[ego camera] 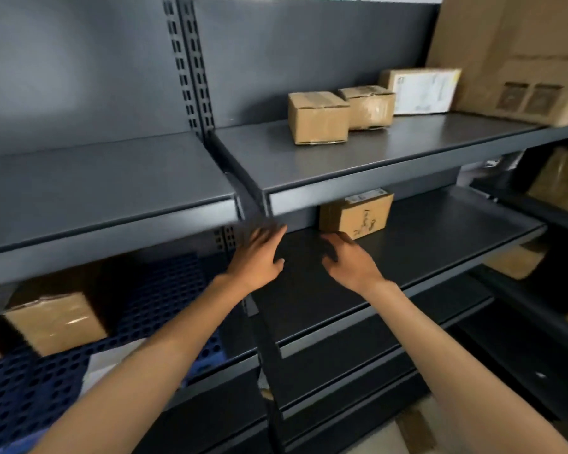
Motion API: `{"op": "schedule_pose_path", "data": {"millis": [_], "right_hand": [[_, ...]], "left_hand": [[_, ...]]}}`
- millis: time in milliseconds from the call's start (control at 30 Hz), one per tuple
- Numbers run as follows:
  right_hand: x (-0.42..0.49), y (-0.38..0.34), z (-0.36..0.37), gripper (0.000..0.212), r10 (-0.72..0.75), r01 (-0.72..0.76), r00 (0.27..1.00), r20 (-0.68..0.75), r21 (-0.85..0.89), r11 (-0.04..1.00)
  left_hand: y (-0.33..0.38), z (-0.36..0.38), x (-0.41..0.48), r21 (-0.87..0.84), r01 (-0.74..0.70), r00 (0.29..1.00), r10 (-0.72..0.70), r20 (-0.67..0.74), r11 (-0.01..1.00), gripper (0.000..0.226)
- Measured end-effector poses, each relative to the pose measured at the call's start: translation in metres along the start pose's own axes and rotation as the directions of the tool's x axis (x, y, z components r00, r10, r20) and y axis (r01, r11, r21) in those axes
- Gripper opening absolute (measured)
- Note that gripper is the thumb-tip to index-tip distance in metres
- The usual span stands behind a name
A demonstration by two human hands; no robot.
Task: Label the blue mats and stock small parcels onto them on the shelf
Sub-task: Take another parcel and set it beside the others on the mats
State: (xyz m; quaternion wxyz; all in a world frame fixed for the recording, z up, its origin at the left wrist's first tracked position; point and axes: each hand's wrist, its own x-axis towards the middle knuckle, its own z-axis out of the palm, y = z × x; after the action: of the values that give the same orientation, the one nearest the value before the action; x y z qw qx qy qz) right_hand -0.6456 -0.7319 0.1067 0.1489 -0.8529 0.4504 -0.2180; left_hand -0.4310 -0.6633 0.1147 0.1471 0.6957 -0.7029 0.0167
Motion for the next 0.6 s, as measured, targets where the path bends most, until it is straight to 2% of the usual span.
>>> {"op": "schedule_pose_path", "data": {"millis": [167,367,500,600], "right_hand": [[0.023,0.097,-0.044,0.054,0.033,-0.033,0.999,-0.004,0.033,0.999],[0.055,0.160,-0.064,0.059,0.018,-0.019,1.000,0.025,0.082,0.996],[0.074,0.167,-0.058,0.066,-0.015,0.006,0.998,0.067,0.137,0.991],[0.081,0.172,-0.050,0.087,-0.042,0.023,0.994,0.100,0.178,0.984]], "left_hand": [[0.063,0.043,0.115,-0.038,0.104,0.993,-0.101,0.060,0.994,0.081],[0.082,0.070,0.188,-0.068,0.199,0.979,-0.195,0.062,0.978,0.050],[0.098,0.077,0.188,-0.053,0.078,0.997,-0.078,0.007,0.996,0.052],[0.120,0.071,0.186,-0.098,-0.045,0.999,0.043,-0.027,0.994,0.049]]}}
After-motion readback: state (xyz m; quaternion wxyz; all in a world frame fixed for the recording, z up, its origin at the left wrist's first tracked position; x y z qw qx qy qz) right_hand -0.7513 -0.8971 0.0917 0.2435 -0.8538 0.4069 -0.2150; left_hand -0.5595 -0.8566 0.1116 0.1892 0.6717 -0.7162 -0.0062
